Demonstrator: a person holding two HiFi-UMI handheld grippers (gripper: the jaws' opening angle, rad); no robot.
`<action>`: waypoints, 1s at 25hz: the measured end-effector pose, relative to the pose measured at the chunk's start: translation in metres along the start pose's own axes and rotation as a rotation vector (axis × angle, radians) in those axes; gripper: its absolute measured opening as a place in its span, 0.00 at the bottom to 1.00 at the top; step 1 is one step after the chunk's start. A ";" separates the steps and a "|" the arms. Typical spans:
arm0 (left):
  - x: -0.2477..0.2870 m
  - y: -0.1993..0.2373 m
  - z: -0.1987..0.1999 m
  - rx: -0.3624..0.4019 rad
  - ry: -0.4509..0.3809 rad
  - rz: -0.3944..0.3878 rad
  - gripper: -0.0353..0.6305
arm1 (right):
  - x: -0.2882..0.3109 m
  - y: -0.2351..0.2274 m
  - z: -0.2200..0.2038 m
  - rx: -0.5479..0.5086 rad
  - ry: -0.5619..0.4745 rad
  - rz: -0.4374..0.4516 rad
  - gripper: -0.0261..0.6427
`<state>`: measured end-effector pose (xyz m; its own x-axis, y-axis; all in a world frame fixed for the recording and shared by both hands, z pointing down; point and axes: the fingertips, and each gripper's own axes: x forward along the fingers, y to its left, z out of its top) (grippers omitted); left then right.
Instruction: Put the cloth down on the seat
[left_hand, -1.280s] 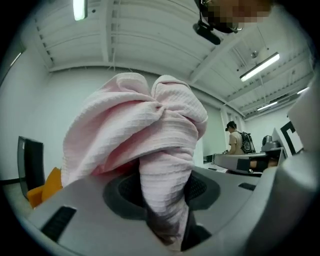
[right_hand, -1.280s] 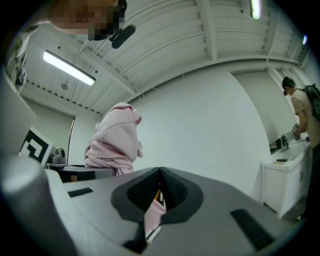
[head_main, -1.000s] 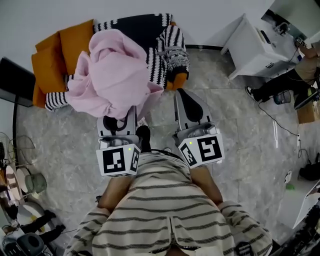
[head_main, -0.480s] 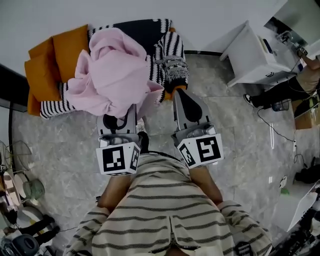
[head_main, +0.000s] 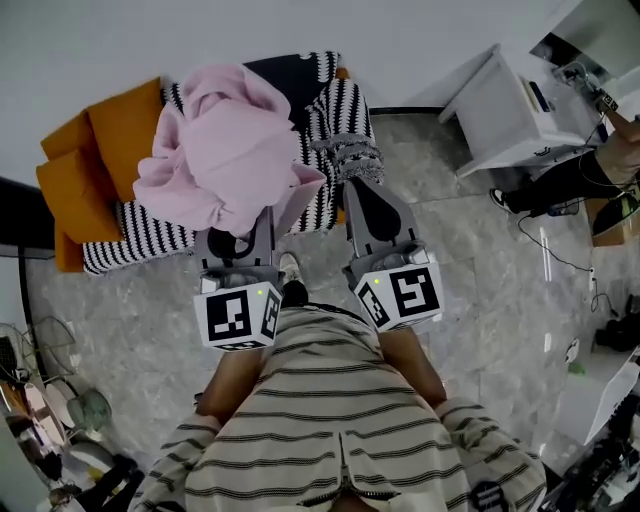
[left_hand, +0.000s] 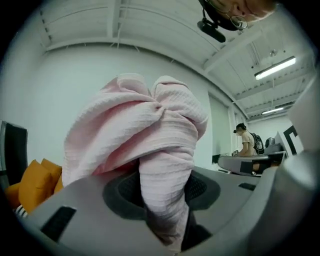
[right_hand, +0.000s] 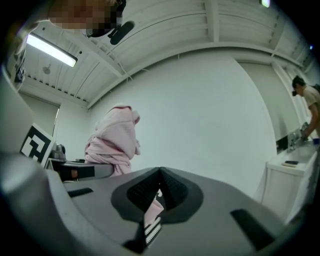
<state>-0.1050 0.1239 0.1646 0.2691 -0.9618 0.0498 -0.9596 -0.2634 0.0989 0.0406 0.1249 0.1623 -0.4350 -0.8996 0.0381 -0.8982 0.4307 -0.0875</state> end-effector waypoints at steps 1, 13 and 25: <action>0.011 0.005 0.000 -0.002 0.006 -0.010 0.32 | 0.011 -0.003 0.000 0.004 0.003 -0.010 0.06; 0.125 0.043 -0.016 -0.039 0.080 -0.106 0.32 | 0.122 -0.042 -0.004 0.031 0.049 -0.085 0.06; 0.152 0.041 -0.028 -0.081 0.133 -0.111 0.32 | 0.152 -0.048 -0.015 0.046 0.102 -0.047 0.06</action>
<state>-0.1011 -0.0308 0.2040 0.3868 -0.9074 0.1646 -0.9151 -0.3556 0.1901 0.0167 -0.0312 0.1873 -0.3985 -0.9057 0.1446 -0.9151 0.3821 -0.1291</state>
